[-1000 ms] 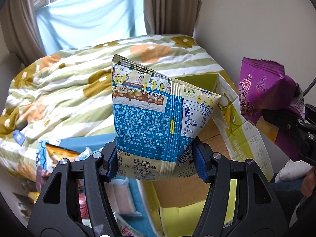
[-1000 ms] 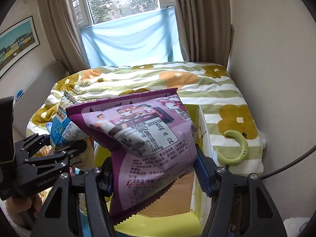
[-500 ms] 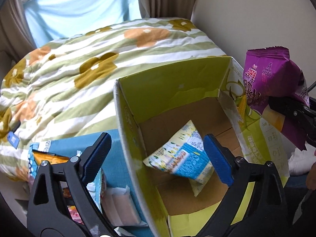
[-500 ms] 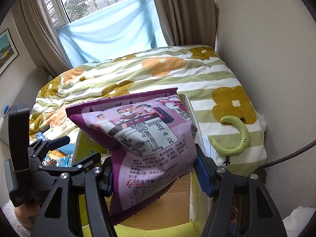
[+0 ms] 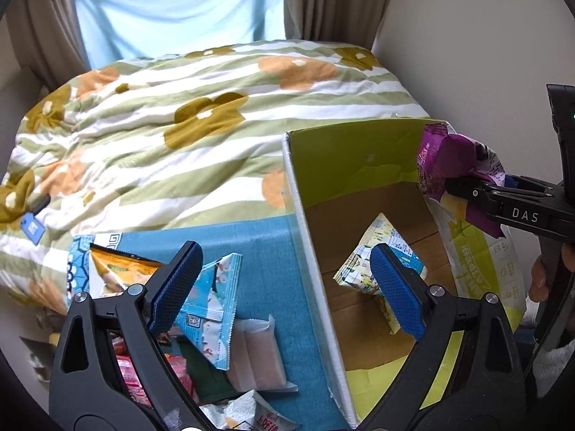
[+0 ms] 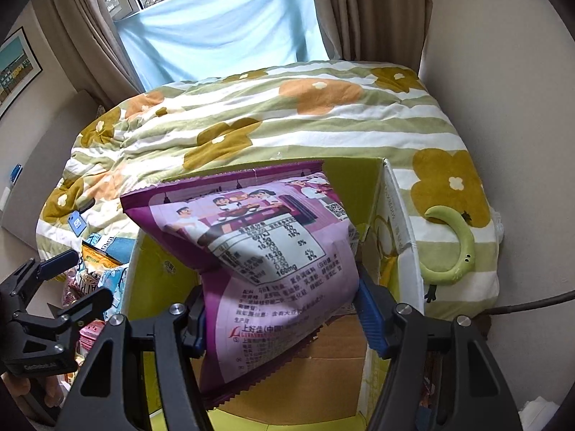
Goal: Organize snacks
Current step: 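Lower the purple bag into the yellow box and open the right tool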
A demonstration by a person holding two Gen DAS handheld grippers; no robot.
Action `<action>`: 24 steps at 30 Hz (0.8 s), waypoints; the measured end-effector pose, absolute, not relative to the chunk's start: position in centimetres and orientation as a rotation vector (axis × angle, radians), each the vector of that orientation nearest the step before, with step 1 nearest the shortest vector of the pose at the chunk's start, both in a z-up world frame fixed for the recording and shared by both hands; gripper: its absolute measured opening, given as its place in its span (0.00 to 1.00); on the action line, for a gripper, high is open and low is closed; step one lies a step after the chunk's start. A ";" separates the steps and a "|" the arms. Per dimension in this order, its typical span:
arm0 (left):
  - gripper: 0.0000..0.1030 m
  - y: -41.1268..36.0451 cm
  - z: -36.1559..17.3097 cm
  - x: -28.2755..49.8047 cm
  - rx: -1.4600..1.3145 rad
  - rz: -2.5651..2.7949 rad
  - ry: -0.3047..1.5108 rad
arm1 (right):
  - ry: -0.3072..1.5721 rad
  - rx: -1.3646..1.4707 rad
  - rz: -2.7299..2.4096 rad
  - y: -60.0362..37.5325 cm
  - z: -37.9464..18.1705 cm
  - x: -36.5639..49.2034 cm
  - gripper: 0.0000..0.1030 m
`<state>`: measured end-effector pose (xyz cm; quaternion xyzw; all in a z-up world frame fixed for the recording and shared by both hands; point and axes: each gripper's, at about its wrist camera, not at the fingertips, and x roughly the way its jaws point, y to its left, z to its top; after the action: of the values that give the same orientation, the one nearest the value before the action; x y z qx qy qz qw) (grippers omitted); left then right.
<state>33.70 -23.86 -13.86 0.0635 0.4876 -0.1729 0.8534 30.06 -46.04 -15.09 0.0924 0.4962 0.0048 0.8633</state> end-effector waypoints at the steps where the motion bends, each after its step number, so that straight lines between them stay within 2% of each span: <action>1: 0.91 -23.8 -13.9 33.8 0.135 -0.357 1.025 | 1.046 0.192 0.002 -46.0 -15.4 30.3 0.60; 4: 0.91 -23.3 -14.0 33.8 0.134 -0.340 1.023 | 1.058 0.214 -0.016 -46.0 -16.2 31.1 0.62; 5: 0.91 -23.2 -14.0 33.8 0.136 -0.333 1.024 | 1.059 0.229 -0.032 -46.1 -16.4 31.3 0.70; 6: 0.91 -23.1 -14.2 33.8 0.136 -0.328 1.027 | 1.054 0.245 -0.046 -46.3 -16.6 31.4 0.90; 7: 0.91 -23.1 -14.3 33.7 0.136 -0.326 1.031 | 1.050 0.259 -0.055 -46.4 -16.7 31.4 0.99; 14: 0.91 -23.2 -14.9 33.3 0.135 -0.338 1.047 | 1.048 0.298 -0.061 -46.4 -16.7 29.9 1.00; 24: 0.91 -23.0 -10.7 30.4 0.126 -0.339 0.960 | 0.980 0.268 -0.079 -46.5 -13.2 26.8 1.00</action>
<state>30.44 -23.05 -10.70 0.0603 0.4591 -0.1623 0.8713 26.84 -46.52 -13.22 0.1284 0.4691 -0.0377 0.8730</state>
